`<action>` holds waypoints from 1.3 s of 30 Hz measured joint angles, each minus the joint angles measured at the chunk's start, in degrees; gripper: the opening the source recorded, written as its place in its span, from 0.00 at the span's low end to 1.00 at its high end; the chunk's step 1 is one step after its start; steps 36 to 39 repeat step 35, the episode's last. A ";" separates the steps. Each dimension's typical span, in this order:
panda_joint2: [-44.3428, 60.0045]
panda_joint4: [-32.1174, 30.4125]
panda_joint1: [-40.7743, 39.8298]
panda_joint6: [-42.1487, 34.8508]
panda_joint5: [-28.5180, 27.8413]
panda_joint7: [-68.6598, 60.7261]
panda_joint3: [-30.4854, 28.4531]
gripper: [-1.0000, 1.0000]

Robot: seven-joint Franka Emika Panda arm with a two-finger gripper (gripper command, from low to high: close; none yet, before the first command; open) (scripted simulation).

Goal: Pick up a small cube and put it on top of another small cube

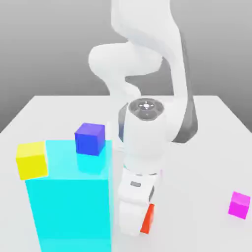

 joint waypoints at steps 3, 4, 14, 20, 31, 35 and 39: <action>-4.92 1.62 0.40 -7.06 -1.86 4.99 -0.86 0.00; -6.69 2.21 -0.08 -9.51 -2.44 6.83 -0.95 0.00; -25.46 7.71 -6.09 -34.20 -8.56 26.15 -1.16 0.00; -36.70 9.11 -11.99 -45.84 -10.14 34.56 -1.92 0.00; -35.27 1.61 -13.24 -36.09 -9.53 34.24 -3.84 1.00; -37.55 5.91 -13.21 -42.61 -9.52 34.40 -3.29 1.00; -37.55 5.91 -13.21 -42.61 -9.52 34.40 -3.29 1.00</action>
